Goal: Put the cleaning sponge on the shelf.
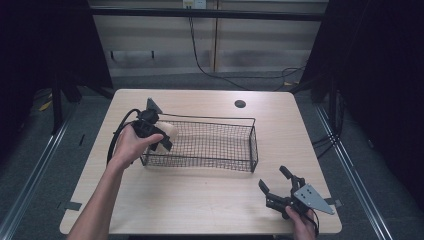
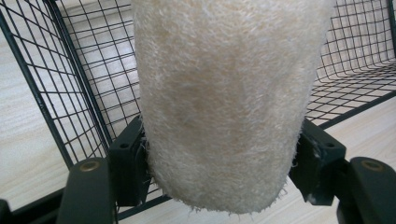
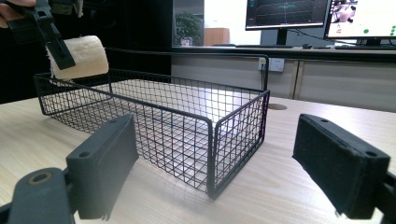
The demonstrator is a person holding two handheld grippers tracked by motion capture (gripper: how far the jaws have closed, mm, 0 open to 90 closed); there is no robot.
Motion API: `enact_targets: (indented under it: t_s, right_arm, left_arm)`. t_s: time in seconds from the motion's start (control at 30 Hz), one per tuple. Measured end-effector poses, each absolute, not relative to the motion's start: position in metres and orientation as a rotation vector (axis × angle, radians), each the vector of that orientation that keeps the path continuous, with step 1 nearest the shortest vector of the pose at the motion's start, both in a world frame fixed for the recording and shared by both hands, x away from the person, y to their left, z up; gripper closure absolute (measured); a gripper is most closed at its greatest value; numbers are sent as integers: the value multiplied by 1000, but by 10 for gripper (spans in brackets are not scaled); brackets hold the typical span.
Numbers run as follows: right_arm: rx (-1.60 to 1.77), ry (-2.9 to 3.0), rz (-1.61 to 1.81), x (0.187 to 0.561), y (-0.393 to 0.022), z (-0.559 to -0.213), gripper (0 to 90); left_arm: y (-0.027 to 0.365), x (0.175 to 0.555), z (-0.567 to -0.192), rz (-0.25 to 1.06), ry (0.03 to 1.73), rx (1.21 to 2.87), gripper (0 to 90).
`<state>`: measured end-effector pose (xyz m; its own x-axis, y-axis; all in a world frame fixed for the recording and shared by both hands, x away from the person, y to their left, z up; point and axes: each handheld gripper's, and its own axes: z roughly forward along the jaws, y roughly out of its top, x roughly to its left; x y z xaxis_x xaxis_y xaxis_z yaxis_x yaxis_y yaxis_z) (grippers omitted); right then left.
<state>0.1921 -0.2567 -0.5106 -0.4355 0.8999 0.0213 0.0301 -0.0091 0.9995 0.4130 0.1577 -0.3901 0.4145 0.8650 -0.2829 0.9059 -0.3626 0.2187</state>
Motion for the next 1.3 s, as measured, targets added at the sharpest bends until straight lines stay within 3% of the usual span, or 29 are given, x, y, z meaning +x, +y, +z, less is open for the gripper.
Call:
enact_targets:
  t_s: [1.3]
  right_arm:
    - [991, 1549, 1535, 192, -257, -511, 130]
  left_arm:
    - [148, 423, -433, -200, 1724, 2330, 321]
